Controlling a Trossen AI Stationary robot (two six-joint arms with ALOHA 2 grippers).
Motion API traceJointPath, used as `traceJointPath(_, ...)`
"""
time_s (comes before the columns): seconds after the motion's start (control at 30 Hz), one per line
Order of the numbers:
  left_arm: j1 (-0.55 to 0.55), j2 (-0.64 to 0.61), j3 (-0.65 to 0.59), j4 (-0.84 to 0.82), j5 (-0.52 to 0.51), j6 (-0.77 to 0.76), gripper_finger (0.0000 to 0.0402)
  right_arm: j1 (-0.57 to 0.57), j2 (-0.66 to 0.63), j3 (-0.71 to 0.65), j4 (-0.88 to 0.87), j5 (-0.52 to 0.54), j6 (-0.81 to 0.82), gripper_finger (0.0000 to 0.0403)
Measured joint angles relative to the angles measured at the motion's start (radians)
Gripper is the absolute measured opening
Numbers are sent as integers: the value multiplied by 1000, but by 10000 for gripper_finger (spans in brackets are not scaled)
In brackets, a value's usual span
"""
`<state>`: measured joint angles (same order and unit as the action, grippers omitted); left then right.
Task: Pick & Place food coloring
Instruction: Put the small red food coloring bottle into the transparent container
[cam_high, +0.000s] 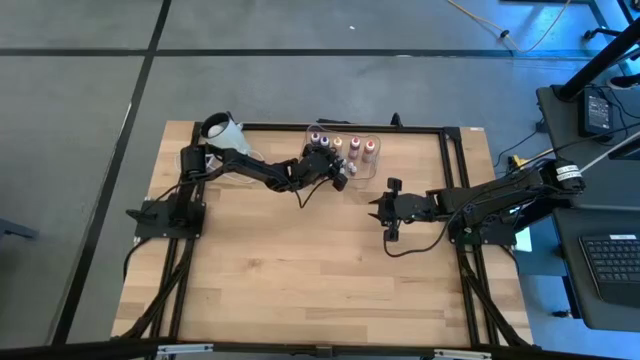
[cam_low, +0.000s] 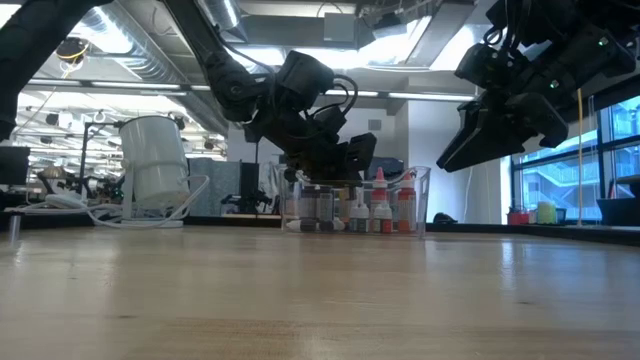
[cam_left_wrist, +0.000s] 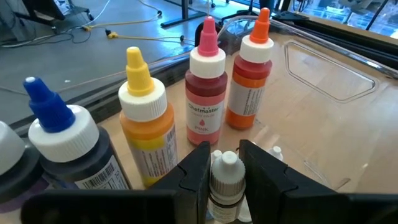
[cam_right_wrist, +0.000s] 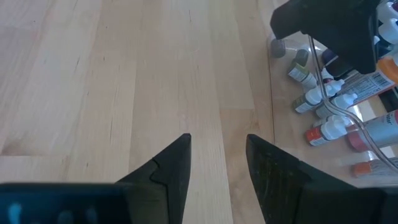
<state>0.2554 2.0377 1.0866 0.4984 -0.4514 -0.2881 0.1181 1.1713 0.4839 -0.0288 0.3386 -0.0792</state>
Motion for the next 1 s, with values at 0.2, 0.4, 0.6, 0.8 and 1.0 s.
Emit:
traceJointPath(0.2,0,0,0,0,1,2,75,0,0,0,0,0,0,156)
traceJointPath(0.4,0,0,0,0,0,2,75,0,0,0,0,0,0,156)
traceJointPath(0.6,0,0,0,0,1,2,75,0,0,0,0,0,0,156)
traceJointPath(0.8,0,0,0,0,0,-6,79,0,0,0,0,0,0,156)
traceJointPath(1.0,0,0,0,-1,0,-9,109,0,0,0,0,0,0,156)
